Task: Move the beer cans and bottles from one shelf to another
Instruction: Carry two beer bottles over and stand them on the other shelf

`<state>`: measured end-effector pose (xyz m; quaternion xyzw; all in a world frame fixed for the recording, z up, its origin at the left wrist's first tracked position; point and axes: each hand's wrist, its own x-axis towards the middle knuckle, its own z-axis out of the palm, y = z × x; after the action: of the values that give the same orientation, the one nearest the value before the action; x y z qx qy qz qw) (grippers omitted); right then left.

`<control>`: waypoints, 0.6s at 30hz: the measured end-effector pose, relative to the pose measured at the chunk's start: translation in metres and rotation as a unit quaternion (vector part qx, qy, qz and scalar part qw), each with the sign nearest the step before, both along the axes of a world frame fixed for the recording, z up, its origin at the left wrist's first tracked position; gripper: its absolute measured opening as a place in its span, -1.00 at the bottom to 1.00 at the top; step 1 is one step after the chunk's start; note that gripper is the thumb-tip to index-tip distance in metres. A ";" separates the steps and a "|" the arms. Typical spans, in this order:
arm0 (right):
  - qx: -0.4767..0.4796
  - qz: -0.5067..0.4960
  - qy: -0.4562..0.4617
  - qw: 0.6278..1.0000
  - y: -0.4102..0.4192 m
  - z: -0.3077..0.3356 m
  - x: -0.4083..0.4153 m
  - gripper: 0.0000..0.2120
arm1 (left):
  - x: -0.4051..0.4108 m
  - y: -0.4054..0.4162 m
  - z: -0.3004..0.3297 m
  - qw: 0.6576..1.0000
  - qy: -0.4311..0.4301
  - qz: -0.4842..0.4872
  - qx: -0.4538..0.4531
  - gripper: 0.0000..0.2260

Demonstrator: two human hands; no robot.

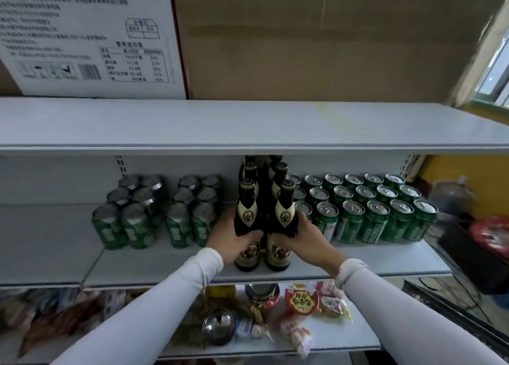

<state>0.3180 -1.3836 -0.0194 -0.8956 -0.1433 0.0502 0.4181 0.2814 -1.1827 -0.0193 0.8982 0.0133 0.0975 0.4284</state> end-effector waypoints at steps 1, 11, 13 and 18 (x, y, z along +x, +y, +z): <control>0.000 0.002 0.001 1.000 -0.002 -0.001 0.001 -0.34 | 0.001 0.001 0.000 1.000 0.005 -0.002 0.002 -0.35; 0.006 0.022 -0.013 1.000 -0.004 -0.008 0.007 -0.38 | 0.004 -0.010 -0.003 0.999 -0.012 0.034 0.008 -0.40; 0.010 0.015 -0.010 1.000 -0.004 -0.010 0.007 -0.36 | 0.005 -0.010 -0.004 0.999 -0.009 0.031 0.004 -0.40; 0.016 0.004 -0.012 1.000 -0.002 -0.012 0.006 -0.35 | 0.007 -0.007 -0.008 1.000 0.003 0.021 -0.013 -0.40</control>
<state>0.3243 -1.3854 -0.0319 -0.8888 -0.1530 0.0386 0.4303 0.2889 -1.1895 -0.0272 0.8923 0.0343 0.1037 0.4380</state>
